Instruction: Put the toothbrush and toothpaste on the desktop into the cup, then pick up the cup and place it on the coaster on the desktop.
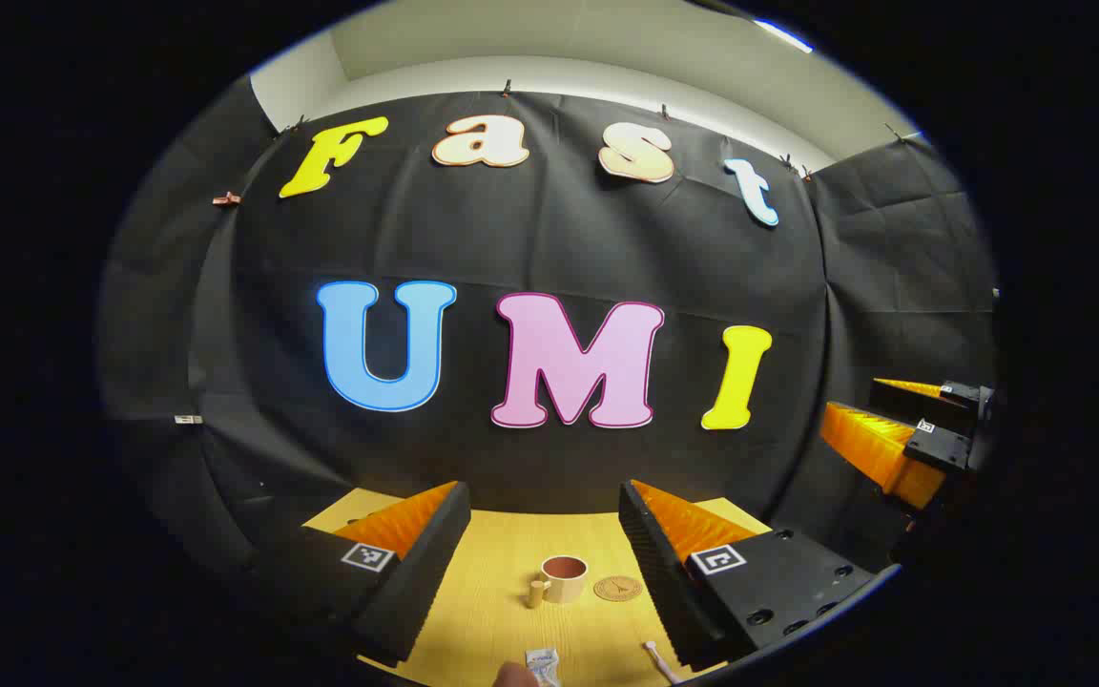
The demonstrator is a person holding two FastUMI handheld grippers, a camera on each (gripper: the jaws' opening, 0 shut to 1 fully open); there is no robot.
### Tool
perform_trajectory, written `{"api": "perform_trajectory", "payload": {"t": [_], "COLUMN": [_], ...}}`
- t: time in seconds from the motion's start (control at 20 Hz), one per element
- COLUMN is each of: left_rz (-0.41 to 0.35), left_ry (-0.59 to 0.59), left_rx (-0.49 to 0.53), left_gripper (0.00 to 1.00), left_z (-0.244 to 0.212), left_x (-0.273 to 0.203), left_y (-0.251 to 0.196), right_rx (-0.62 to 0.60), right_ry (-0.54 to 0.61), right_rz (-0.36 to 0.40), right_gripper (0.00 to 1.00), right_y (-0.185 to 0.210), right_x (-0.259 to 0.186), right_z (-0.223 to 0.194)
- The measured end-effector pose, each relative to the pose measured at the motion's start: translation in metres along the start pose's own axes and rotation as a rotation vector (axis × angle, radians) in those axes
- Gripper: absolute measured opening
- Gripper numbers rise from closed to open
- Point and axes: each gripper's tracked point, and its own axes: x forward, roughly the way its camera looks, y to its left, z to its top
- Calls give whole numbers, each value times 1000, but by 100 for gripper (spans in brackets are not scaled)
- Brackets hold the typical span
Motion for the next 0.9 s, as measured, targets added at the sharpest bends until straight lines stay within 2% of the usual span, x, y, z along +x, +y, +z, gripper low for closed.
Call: {"api": "perform_trajectory", "payload": {"t": [0.6,0.9], "left_rz": [-21,-99], "left_ry": [140,347], "left_rx": [26,43], "left_gripper": [97,97], "left_z": [-57,-138], "left_x": [2,1], "left_y": [-10,-31], "right_rx": [10,9], "right_ry": [130,188], "right_rz": [14,3], "right_gripper": [97,97], "right_y": [4,-3], "right_x": [-9,-17], "right_z": [-51,-73]}}
